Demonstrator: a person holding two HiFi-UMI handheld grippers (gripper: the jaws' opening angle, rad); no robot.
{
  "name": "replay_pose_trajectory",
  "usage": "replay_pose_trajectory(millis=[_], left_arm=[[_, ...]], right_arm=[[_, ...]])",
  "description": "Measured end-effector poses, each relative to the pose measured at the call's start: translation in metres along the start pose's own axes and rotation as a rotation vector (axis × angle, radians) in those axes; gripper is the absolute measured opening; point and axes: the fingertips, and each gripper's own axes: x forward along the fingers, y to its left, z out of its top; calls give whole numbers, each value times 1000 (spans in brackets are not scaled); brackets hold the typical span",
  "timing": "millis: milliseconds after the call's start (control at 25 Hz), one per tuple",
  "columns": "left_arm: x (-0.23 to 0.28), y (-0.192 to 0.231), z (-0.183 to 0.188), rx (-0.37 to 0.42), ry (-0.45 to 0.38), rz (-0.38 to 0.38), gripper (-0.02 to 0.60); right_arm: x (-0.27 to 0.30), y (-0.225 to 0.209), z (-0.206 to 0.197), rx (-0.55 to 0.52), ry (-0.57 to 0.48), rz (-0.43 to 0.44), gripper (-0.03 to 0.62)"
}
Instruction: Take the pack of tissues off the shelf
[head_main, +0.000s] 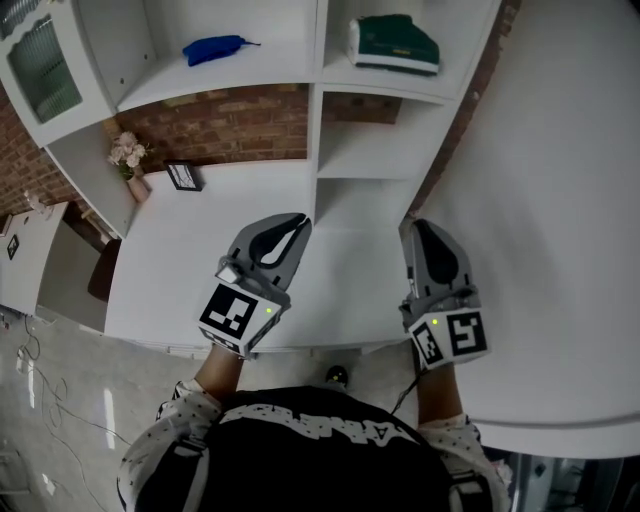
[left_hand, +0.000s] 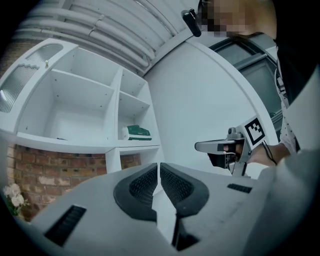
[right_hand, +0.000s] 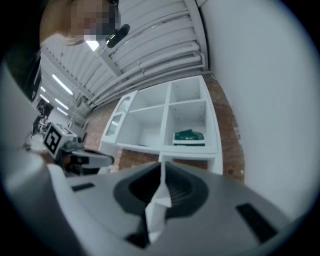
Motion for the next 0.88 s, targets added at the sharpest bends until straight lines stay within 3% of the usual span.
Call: replay_pose_trajectory(millis=[360, 880], left_arm=[[42, 18, 41, 103, -38, 30, 66], [92, 41, 71, 129, -62, 75, 155]], right_arm=[[33, -52, 28, -53, -40, 35, 32], [77, -88, 53, -51, -65, 96, 34]])
